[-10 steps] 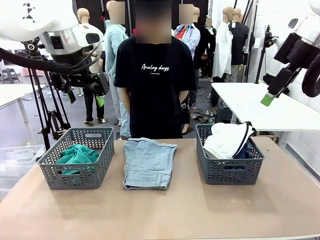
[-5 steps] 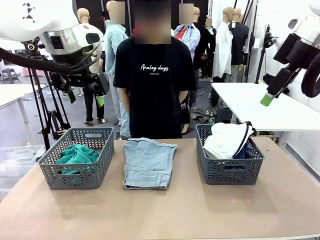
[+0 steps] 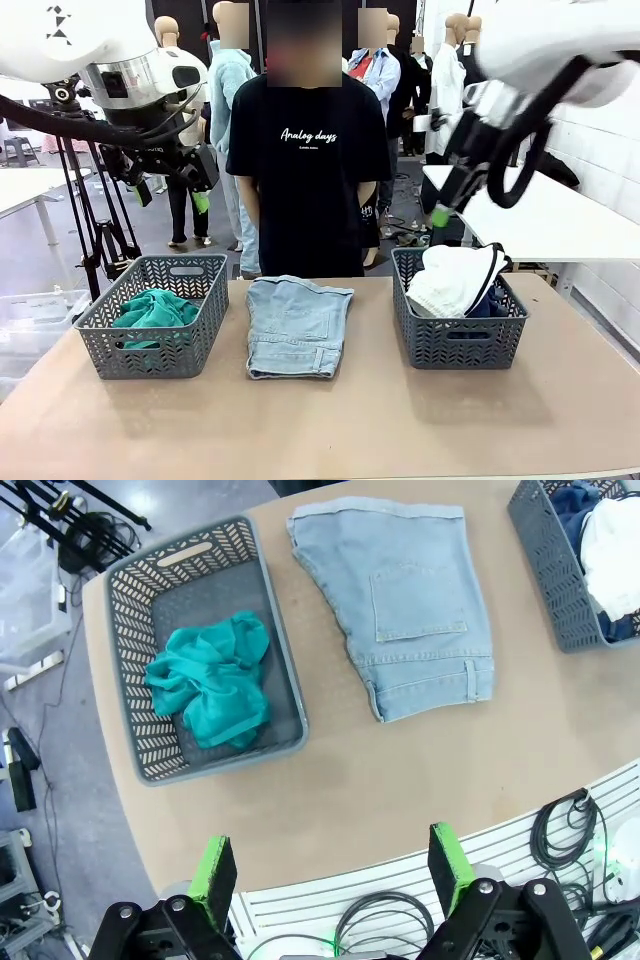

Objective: Sort the tops and bottoms.
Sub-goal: Lift clothes from the center of the table with your right hand.

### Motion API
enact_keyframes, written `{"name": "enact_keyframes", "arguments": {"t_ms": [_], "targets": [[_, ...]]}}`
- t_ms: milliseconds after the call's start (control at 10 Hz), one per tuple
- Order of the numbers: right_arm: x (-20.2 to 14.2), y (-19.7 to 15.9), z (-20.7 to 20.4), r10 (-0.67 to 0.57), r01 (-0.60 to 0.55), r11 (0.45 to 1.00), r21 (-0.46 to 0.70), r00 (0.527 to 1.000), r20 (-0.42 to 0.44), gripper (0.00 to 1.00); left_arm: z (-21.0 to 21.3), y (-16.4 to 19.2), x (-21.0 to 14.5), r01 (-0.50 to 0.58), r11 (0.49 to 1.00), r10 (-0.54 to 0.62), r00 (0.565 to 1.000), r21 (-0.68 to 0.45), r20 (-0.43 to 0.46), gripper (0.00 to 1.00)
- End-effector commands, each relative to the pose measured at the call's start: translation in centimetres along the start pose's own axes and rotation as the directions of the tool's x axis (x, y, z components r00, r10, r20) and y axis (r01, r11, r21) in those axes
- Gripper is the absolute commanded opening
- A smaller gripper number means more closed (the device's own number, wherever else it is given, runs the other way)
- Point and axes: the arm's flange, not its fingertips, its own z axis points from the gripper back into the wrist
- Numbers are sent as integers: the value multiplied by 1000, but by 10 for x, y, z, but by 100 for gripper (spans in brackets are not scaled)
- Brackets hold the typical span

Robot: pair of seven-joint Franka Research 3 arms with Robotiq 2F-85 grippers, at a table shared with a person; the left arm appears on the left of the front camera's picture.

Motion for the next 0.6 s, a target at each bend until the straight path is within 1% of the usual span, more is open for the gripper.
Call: {"name": "enact_keyframes", "arguments": {"t_ms": [0,100,200,300,400,500], "targets": [[33,-1,-12,-6,6,1000,-25,1000,-9,100,2,2,0,-3,1000,3,1000,0,-4,100],[42,-3,-30,-11,10,999,-46,999,-35,100,2,2,0,-3,1000,3,1000,0,-4,100],[49,-10,-50,-20,18,1000,-22,998,-62,100,2,2,0,-3,1000,3,1000,0,-4,100],[56,-16,-75,-29,31,999,21,998,-57,100,2,2,0,-3,1000,3,1000,0,-4,100],[59,-18,-90,-13,17,999,38,996,-86,100,2,2,0,-3,1000,3,1000,0,-4,100],[59,-17,-87,5,4,998,60,989,-149,100,2,2,0,-3,1000,3,1000,0,-4,100]]}}
